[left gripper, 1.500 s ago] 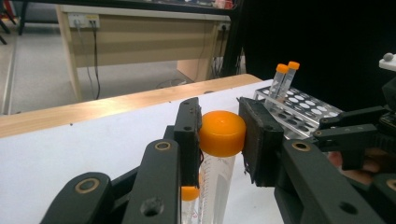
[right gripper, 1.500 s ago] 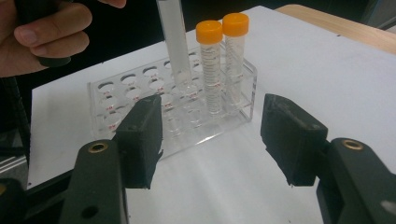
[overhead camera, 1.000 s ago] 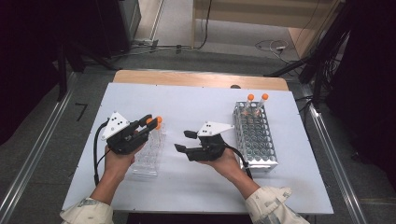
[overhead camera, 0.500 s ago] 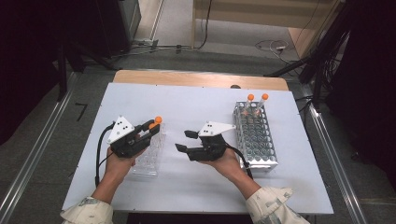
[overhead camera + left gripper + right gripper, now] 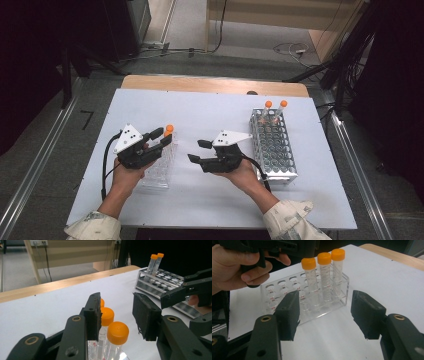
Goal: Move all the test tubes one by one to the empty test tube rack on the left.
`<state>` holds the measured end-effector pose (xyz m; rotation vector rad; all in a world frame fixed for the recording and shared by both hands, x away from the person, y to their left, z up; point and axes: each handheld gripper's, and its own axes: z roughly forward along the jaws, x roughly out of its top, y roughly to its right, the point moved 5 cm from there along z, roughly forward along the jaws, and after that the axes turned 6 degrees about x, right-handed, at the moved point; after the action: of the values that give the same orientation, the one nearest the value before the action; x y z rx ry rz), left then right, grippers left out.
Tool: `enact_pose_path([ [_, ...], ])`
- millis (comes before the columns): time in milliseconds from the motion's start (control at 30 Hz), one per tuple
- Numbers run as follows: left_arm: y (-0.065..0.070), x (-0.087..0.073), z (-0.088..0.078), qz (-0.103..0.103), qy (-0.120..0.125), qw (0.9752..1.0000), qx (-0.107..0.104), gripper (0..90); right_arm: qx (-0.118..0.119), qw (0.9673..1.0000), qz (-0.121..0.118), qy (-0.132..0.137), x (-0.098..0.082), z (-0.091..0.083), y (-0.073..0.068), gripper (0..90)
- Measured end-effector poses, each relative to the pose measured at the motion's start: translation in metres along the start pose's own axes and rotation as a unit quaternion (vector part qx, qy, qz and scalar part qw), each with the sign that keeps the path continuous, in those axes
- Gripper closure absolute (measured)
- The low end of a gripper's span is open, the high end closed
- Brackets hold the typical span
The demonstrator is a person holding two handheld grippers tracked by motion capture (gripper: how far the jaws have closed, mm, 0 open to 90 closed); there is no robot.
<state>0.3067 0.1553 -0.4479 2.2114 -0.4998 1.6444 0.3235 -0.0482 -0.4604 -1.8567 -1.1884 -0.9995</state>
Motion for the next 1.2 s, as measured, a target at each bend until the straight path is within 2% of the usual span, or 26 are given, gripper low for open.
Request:
enact_pose_path([
  [167,-0.001,0.001,0.001,-0.007,-0.005,0.9998,0.016,40.0,-0.006,0.9999,0.000,0.008,0.003,-0.004,0.000,38.4],
  [400,-0.001,0.003,0.001,-0.018,-0.005,0.9995,0.025,26.4,-0.023,0.9997,0.004,0.011,0.009,-0.016,0.004,29.8],
  [567,-0.002,0.003,0.001,-0.020,-0.005,0.9992,0.033,20.9,-0.042,0.9987,0.002,0.027,0.016,-0.033,0.010,28.1],
  [700,-0.004,0.004,0.000,-0.023,-0.001,0.9989,0.040,20.1,-0.067,0.9969,0.002,0.042,0.020,-0.052,0.022,27.8],
  [900,-0.004,0.004,0.000,-0.021,-0.005,0.9989,0.042,18.8,-0.113,0.9918,0.008,0.059,0.022,-0.086,0.045,28.1],
  [1033,-0.005,0.003,0.001,-0.020,-0.007,0.9987,0.046,18.5,-0.145,0.9864,0.020,0.076,0.021,-0.110,0.064,28.1],
  [1200,-0.006,0.003,0.001,-0.020,-0.006,0.9986,0.049,17.6,-0.191,0.9782,0.035,0.075,0.012,-0.131,0.090,28.1],
])
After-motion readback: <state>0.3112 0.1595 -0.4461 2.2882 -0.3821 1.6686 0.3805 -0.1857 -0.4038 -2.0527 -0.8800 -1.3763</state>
